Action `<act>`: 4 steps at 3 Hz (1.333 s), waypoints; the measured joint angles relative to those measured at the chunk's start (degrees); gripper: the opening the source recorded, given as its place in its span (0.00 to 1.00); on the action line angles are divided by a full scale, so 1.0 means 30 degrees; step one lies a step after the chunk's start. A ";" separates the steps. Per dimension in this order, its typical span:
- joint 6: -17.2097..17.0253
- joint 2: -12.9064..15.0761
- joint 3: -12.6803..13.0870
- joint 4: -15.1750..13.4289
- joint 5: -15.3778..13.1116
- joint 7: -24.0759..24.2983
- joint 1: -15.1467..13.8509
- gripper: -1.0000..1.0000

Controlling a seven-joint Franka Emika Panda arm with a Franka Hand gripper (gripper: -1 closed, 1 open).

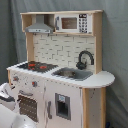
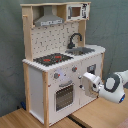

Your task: Play with the kitchen

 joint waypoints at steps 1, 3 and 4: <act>-0.0936 -0.0001 0.0016 -0.0293 0.0001 0.1894 -0.0054 1.00; -0.2196 0.0000 0.0438 -0.0452 0.0046 0.6029 -0.0874 1.00; -0.2581 -0.0003 0.1217 -0.0312 0.0115 0.7833 -0.1656 1.00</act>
